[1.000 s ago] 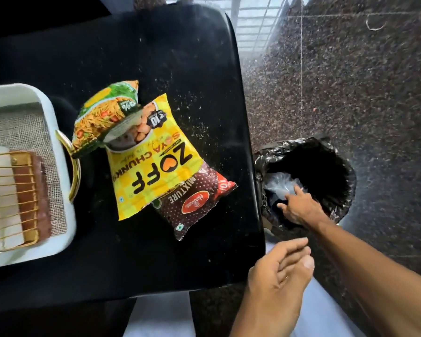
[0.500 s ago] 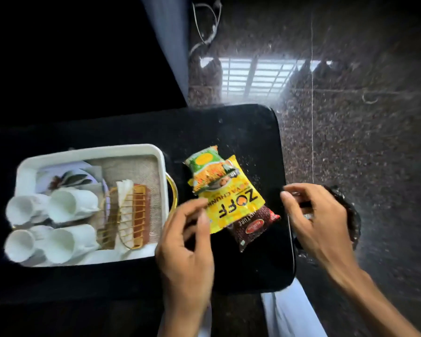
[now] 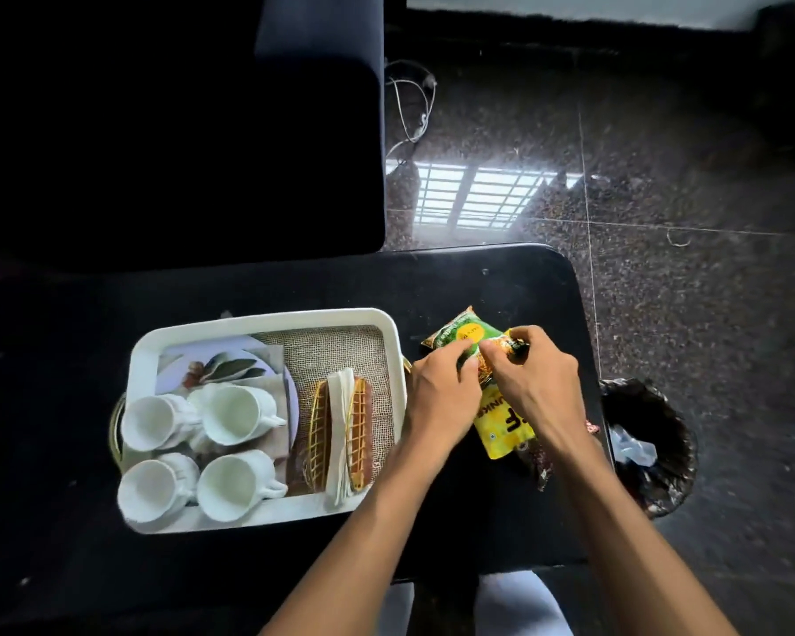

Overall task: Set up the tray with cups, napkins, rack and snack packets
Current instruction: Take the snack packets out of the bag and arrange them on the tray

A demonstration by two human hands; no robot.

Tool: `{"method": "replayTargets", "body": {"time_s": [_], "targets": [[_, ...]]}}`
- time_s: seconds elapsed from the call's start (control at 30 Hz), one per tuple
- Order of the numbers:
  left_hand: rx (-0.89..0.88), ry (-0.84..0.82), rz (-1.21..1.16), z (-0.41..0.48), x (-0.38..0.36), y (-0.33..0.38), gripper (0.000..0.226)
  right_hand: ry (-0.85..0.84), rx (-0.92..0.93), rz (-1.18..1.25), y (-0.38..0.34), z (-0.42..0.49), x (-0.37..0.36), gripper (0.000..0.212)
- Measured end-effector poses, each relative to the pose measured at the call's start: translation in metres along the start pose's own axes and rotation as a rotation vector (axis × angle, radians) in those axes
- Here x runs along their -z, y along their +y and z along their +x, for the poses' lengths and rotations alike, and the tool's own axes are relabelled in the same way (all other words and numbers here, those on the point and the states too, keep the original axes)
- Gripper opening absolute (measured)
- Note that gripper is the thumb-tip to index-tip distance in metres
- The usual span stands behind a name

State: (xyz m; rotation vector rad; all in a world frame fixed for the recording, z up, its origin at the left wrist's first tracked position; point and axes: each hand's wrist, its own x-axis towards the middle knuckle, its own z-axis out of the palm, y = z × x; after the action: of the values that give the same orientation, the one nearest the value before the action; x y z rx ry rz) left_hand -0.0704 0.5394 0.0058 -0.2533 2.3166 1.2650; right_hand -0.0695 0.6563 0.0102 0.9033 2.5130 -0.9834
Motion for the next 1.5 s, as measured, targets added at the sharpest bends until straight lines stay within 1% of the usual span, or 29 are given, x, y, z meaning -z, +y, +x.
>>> {"method": "replayTargets", "body": {"time_s": [0.13,0.2,0.27,0.3,0.37,0.43,0.5,0.57,0.63,0.73,0.8,0.87,0.93,1.0,1.03,1.1,1.17,1.2,1.3,1.4,1.5], "targets": [[0.035,0.006,-0.088,-0.004,-0.004,-0.008,0.04,0.025,0.092,0.021,0.001,0.004,-0.013,0.046],[0.057,0.017,-0.193,-0.005,-0.004,-0.009,0.043,0.044,0.154,0.024,0.002,0.006,-0.014,0.041],[0.027,0.063,-0.242,-0.008,0.002,-0.009,0.045,0.061,0.228,0.039,0.001,0.008,-0.011,0.036],[-0.023,0.109,-0.213,-0.009,0.007,-0.009,0.045,0.07,0.281,0.045,-0.001,0.008,-0.008,0.035],[-0.179,0.211,-0.084,-0.01,0.025,-0.008,0.045,0.097,0.422,0.04,-0.006,0.006,0.002,0.033],[-0.337,0.244,0.07,-0.008,0.05,-0.005,0.052,0.13,0.578,0.021,-0.015,-0.001,0.013,0.035],[-0.431,0.173,0.207,-0.002,0.079,0.001,0.063,0.134,0.697,-0.006,-0.027,-0.011,0.021,0.043],[-0.494,0.084,0.37,0.003,0.108,0.005,0.071,0.092,0.828,-0.031,-0.043,-0.021,0.025,0.049],[-0.564,0.013,0.471,0.006,0.136,0.003,0.067,0.049,0.947,-0.043,-0.06,-0.032,0.026,0.054],[-0.643,0.013,0.436,0.006,0.171,-0.013,0.049,0.01,1.014,0.002,-0.087,-0.047,0.017,0.056],[-0.656,0.069,0.358,0.003,0.192,-0.029,0.038,0.008,1.018,0.035,-0.105,-0.057,0.002,0.056],[-0.624,0.134,0.248,0.001,0.212,-0.049,0.034,0.041,0.986,0.061,-0.121,-0.064,-0.016,0.061],[-0.548,0.202,0.107,0.0,0.231,-0.072,0.033,0.004,0.866,0.113,-0.135,-0.07,-0.039,0.072],[-0.46,0.225,-0.04,0.001,0.251,-0.095,0.028,-0.136,0.693,0.168,-0.149,-0.075,-0.067,0.081],[-0.418,0.222,-0.096,0.002,0.26,-0.105,0.026,-0.212,0.617,0.195,-0.156,-0.078,-0.083,0.08],[-0.353,0.237,-0.165,0.005,0.275,-0.126,0.025,-0.303,0.543,0.25,-0.172,-0.081,-0.119,0.062],[-0.3,0.294,-0.179,0.01,0.286,-0.148,0.024,-0.326,0.513,0.278,-0.186,-0.082,-0.153,0.042],[-0.273,0.319,-0.171,0.013,0.292,-0.158,0.021,-0.335,0.488,0.28,-0.192,-0.083,-0.169,0.037],[-0.17,0.364,-0.16,0.024,0.306,-0.189,0.014,-0.371,0.437,0.242,-0.208,-0.083,-0.21,0.037],[-0.077,0.373,-0.164,0.034,0.313,-0.213,0.016,-0.339,0.444,0.184,-0.214,-0.084,-0.24,0.032],[-0.014,0.367,-0.185,0.04,0.314,-0.227,0.018,-0.338,0.404,0.159,-0.21,-0.084,-0.258,0.026]]}}
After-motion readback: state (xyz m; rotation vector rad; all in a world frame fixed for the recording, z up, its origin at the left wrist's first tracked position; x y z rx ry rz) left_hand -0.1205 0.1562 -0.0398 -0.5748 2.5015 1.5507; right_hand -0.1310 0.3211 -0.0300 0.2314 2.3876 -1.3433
